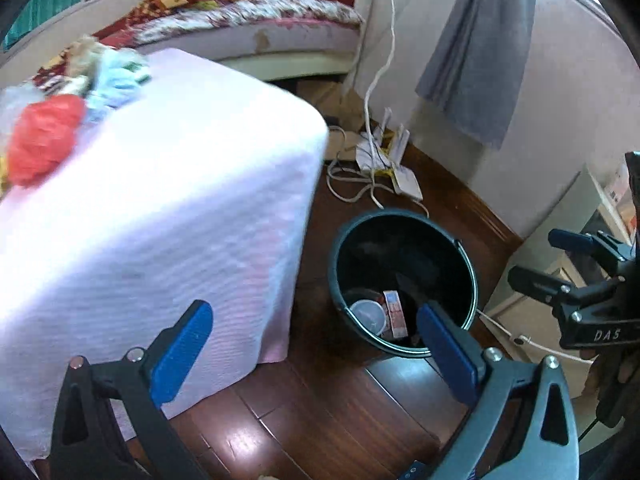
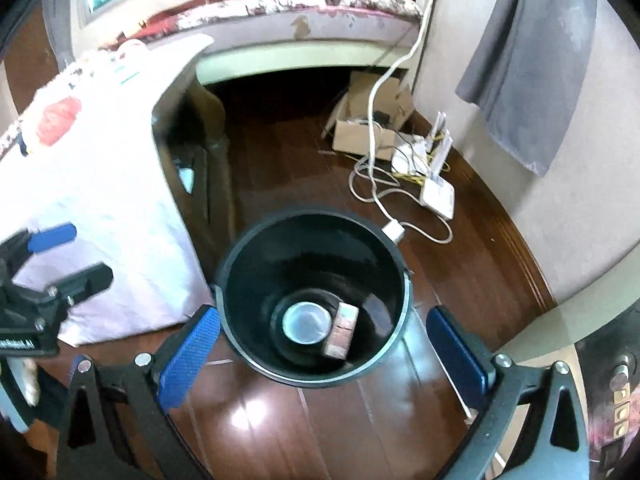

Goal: Collect trash
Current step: 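Move both tools back toward the table, then grasp the red plastic bag with the right tool while the left tool grasps the yellow cloth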

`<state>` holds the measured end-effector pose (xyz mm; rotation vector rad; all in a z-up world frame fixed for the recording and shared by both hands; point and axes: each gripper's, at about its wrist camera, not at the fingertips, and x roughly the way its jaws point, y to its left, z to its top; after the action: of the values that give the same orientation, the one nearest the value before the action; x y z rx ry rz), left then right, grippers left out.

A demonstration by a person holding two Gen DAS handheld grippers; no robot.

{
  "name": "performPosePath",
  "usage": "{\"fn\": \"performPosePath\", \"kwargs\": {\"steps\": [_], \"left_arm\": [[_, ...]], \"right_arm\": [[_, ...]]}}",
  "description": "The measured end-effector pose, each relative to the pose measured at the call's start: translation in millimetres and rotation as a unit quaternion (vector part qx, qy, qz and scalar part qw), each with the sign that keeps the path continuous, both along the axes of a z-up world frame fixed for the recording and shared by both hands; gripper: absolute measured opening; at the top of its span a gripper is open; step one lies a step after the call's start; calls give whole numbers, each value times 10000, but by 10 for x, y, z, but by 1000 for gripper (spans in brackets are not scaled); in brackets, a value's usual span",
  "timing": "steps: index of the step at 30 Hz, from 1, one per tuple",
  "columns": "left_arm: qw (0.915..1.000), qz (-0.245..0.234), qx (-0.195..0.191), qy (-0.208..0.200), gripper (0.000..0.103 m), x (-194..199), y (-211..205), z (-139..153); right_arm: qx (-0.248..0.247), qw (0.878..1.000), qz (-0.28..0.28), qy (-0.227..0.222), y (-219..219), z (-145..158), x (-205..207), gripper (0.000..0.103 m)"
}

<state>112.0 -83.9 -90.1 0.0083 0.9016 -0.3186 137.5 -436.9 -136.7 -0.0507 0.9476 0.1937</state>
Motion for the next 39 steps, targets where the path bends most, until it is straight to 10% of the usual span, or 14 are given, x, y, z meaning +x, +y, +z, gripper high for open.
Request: {"fn": "performPosePath", "kwargs": {"steps": [17, 39], "left_arm": [[9871, 1321, 289, -853, 102, -206, 1212, 616], [9637, 2528, 157, -839, 101, 41, 2856, 574]], "right_arm": [[196, 9931, 717, -909, 1115, 742, -66, 103], [492, 9767, 1783, -1092, 3156, 932, 539, 96]]}}
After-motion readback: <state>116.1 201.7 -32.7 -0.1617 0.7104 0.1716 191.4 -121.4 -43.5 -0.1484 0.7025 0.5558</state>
